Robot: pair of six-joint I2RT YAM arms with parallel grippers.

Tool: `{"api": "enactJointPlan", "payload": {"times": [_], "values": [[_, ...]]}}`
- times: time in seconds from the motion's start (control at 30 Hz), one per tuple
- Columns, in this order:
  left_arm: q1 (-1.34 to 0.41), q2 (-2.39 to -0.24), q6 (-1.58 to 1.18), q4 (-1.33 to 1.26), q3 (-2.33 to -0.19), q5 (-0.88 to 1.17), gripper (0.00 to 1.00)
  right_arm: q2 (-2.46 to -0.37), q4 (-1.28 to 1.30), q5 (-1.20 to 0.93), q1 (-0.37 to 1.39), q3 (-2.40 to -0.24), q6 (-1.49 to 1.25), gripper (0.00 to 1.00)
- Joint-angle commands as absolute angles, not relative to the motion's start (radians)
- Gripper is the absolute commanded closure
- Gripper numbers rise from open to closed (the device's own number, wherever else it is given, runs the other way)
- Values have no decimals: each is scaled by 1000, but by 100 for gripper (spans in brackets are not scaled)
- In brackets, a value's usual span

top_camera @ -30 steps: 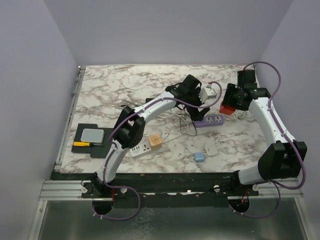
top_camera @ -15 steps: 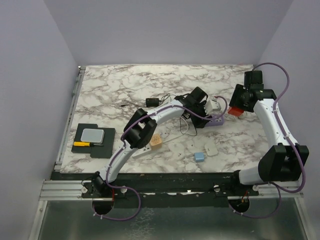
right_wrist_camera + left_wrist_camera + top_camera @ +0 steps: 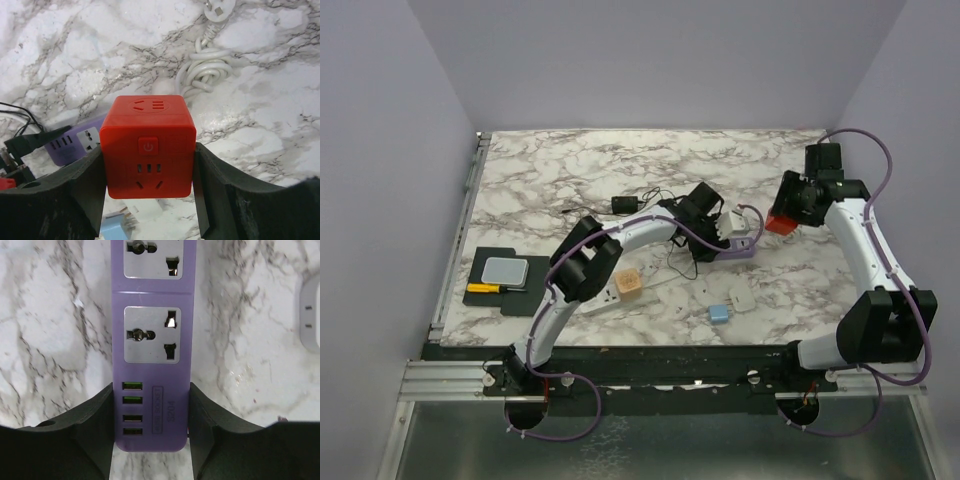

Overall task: Insert the plug
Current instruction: Move the socket to the center of the board.

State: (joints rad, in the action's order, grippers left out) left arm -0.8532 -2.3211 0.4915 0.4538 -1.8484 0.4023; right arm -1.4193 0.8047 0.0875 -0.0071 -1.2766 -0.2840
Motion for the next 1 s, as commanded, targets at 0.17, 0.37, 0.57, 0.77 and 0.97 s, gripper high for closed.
{"api": "enactJointPlan", "payload": {"times": [0.17,0.37,0.57,0.77,0.97], "values": [[-881,-2220,529,502,-1675,419,77,-1380,819,39,62,-1184,-323,99],[-894,-2222,589,503,-1695,443,76,-1343,855,28,65,-1189,-292,99],[-903,-2223,623,507,-1703,456,76,-1363,904,-59,65,-1225,-231,99],[-891,-2181,575,508,-1736,434,40,-1317,873,-91,66,-1200,-215,99],[-796,-2095,466,509,-1806,545,1,-1324,875,-99,71,-1182,-189,99]]}}
